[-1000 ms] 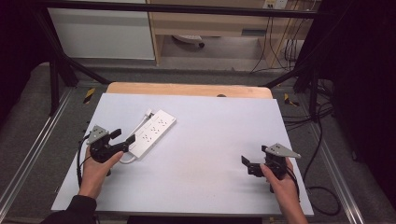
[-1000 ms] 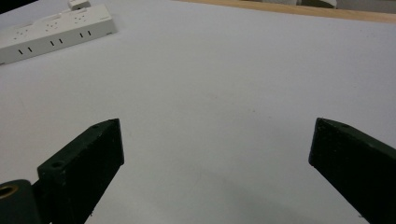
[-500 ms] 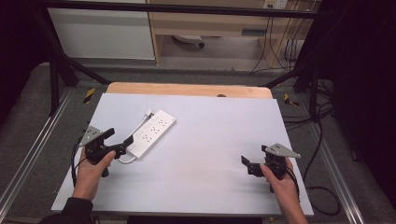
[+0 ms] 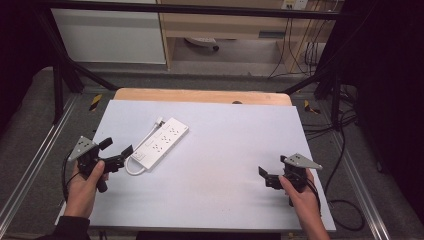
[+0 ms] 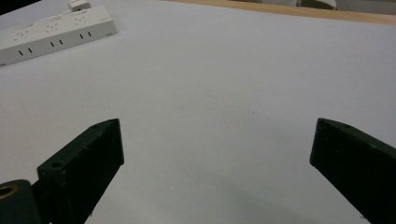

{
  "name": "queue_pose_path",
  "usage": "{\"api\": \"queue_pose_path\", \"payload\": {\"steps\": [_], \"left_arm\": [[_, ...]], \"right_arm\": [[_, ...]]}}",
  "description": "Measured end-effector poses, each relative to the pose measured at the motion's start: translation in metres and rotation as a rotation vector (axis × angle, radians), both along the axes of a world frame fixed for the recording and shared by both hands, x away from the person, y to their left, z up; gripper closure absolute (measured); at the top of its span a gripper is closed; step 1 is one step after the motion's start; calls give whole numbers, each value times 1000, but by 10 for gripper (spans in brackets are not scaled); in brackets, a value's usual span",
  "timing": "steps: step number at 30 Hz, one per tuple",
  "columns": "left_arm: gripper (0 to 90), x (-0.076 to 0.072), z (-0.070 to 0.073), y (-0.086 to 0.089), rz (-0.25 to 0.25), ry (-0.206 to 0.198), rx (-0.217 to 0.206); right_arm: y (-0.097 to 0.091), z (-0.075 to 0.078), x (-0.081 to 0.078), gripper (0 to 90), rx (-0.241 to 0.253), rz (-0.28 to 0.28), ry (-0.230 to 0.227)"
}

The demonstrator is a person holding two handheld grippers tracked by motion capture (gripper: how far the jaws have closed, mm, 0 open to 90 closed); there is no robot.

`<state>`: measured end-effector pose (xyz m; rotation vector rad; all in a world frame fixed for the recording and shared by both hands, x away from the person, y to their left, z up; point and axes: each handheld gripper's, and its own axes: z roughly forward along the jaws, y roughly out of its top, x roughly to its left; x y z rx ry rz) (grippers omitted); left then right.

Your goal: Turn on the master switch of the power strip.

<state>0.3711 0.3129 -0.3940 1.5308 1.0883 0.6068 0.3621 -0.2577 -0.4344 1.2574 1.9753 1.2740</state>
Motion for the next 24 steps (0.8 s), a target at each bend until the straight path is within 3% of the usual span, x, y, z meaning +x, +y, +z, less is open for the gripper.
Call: {"api": "queue_pose_path", "payload": {"steps": [12,24], "left_arm": [[84,-12,3,10,7,-16,5],[83,-21,-5,23,26,1,13]], "right_arm": [[-1,1,-1,33,3,1,-1],[-2,2,-2,33,7,-2,-7]]}}
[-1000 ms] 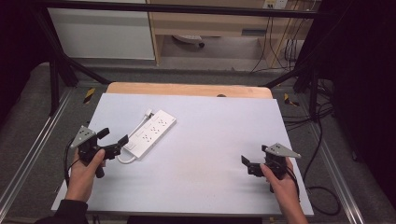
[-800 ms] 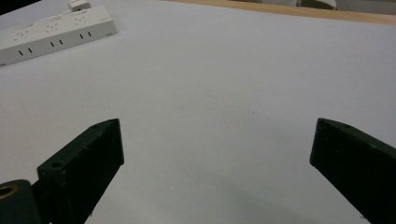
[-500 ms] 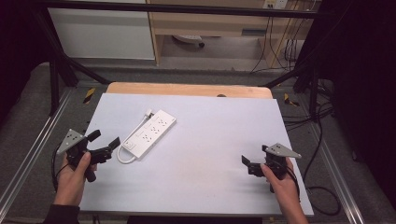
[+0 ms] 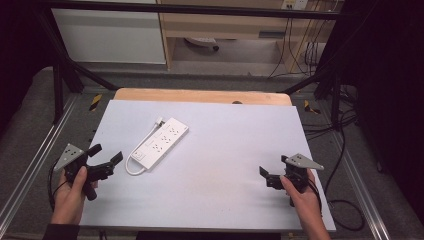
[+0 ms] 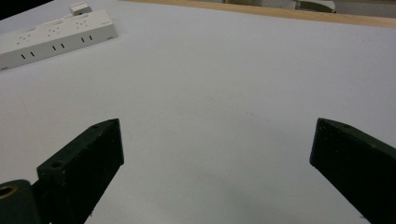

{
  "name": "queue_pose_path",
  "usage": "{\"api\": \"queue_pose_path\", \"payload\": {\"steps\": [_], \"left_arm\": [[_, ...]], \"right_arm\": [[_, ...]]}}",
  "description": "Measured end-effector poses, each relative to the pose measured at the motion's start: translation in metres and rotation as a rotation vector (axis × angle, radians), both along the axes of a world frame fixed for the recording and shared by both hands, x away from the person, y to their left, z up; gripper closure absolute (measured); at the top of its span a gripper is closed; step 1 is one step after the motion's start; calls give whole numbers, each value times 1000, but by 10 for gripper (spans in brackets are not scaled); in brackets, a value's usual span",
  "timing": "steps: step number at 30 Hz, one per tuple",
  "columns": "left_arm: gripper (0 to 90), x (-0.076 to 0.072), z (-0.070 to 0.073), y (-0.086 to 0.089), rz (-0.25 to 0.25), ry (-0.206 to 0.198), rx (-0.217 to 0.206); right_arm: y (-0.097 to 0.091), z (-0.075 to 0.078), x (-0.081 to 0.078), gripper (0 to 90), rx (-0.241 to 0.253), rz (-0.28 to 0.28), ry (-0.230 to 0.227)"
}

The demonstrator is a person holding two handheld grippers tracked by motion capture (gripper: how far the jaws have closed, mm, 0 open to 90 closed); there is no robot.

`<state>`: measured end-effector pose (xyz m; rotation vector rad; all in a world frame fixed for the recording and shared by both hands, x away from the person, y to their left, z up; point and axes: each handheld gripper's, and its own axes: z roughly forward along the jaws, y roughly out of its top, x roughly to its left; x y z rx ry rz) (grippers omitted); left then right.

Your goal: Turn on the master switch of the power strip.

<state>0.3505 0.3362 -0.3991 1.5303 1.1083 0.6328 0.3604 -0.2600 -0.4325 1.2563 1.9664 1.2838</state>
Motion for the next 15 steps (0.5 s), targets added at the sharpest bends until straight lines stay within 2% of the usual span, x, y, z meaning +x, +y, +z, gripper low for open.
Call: {"api": "queue_pose_path", "payload": {"steps": [15], "left_arm": [[83,-10,-7,14,12,12,-11]], "right_arm": [[-2,1,-1,33,6,-5,-4]]}}
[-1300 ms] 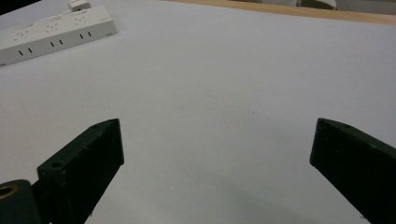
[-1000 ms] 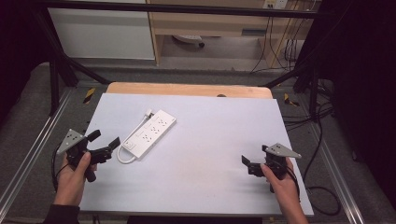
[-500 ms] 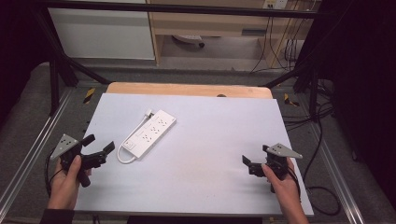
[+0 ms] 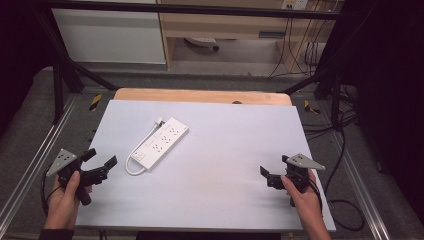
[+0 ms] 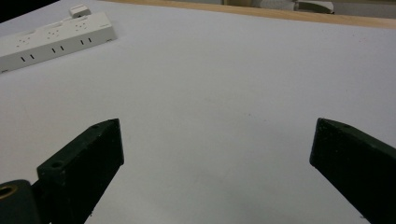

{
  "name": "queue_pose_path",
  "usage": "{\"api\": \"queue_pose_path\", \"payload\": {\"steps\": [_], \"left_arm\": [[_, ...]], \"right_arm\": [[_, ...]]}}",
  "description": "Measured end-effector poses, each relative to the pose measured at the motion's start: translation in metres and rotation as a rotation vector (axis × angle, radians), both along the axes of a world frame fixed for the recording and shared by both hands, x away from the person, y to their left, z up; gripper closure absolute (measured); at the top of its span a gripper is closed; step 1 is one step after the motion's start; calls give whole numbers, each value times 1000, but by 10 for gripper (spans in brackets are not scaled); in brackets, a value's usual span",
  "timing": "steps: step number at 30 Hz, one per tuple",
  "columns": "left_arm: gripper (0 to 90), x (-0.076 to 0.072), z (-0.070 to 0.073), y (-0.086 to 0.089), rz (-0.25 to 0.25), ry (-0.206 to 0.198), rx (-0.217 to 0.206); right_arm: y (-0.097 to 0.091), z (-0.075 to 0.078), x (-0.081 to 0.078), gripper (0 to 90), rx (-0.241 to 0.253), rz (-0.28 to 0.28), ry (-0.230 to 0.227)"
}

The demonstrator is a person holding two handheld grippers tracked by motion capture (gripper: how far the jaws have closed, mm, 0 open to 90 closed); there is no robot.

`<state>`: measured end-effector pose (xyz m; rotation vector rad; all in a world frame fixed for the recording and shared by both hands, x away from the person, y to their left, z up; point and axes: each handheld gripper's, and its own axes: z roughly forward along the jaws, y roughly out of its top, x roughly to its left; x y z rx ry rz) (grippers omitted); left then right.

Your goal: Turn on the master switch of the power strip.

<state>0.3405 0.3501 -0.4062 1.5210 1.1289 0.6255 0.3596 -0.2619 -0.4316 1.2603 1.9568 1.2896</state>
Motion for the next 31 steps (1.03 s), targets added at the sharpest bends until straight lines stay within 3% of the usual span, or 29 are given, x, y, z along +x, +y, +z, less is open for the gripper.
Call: {"api": "queue_pose_path", "payload": {"steps": [8,11,20,25,28,31], "left_arm": [[83,-5,-1,0,-12,-2,1],[83,-6,-3,-2,-23,15,12],[84,-6,-15,-10,-72,86,85],[85,-3,-27,-21,-119,136,168],[85,-2,-30,-27,-134,152,198],[84,0,-29,-31,-130,147,207]], "right_arm": [[0,1,-2,33,0,0,-2],[-1,1,-2,33,1,-1,-2],[-1,0,-2,33,-4,-6,-3],[-1,-3,-1,31,-17,-8,10],[0,-8,2,30,-35,-10,28],[5,-19,9,31,-84,-29,81]]}}
